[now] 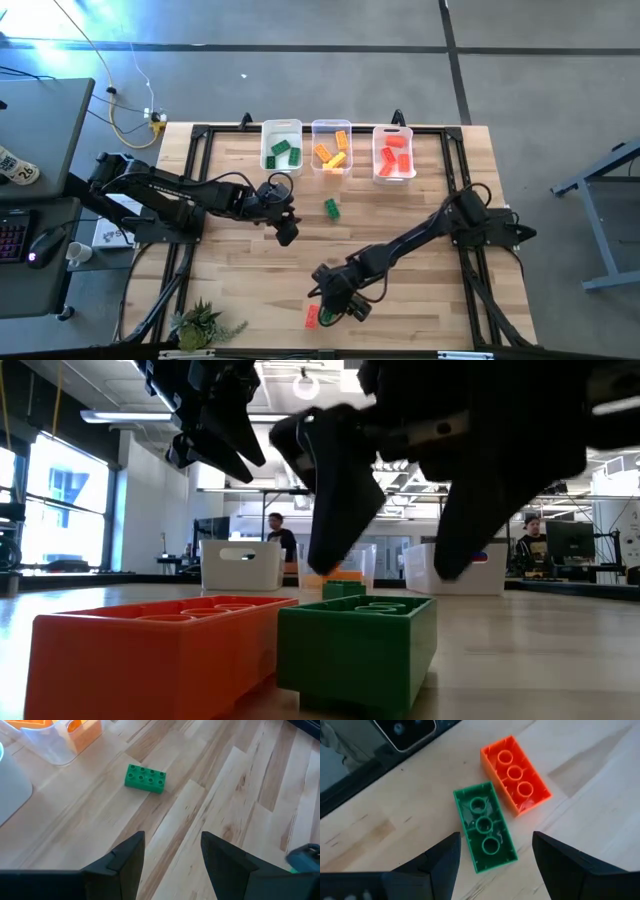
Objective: Sort & place blocks by color
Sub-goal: Put the green game piece into the left white bin
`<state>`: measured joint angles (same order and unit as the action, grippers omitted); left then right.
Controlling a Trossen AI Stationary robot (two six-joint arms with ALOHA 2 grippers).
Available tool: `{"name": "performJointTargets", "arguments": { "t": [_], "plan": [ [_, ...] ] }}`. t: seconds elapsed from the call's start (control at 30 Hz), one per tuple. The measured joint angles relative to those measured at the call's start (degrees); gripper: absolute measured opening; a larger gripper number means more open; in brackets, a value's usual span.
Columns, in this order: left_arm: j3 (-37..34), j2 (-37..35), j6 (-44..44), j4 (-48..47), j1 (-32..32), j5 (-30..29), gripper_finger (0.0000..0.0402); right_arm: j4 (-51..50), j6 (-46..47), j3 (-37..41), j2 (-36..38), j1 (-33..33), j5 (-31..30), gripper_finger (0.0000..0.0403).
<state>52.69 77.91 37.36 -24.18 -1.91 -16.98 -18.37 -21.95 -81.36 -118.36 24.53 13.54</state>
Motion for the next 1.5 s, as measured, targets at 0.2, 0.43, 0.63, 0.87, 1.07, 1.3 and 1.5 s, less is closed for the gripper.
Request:
{"name": "performJointTargets", "arguments": {
  "t": [0.2,0.43,0.63,0.87,1.07,1.3,1.5],
  "plan": [
    [0.0,0.0,0.0,0.0,0.0,0.03,0.0184,-0.22,0.02,0.0,-1.48,0.14,-0.05,0.0234],
    [0.0,0.0,-0.02,-0.02,0.0,0.03,0.0184,0.39,0.45,0.02,-1.74,0.38,-0.03,0.0234],
    [0.0,0.0,-0.02,-0.16,-0.02,0.03,0.0184,1.14,0.3,0.09,-3.64,0.96,-0.53,0.0234],
    [0.0,0.0,-0.02,-0.22,0.0,-0.01,0.0184,2.12,0.02,0.09,-4.03,2.09,-2.53,0.02],
    [0.0,0.0,-0.02,-0.22,-0.02,0.01,0.0184,2.14,1.62,0.09,-4.03,2.54,-2.84,0.0111],
    [0.0,0.0,-1.46,-0.2,-0.02,0.07,0.0184,0.45,4.81,0.07,-3.36,2.54,-7.53,0.0111],
    [0.0,0.0,3.36,-0.02,0.07,2.98,0.0184,-3.77,6.53,0.07,-0.26,2.47,-14.9,0.0111]
  ]
}}
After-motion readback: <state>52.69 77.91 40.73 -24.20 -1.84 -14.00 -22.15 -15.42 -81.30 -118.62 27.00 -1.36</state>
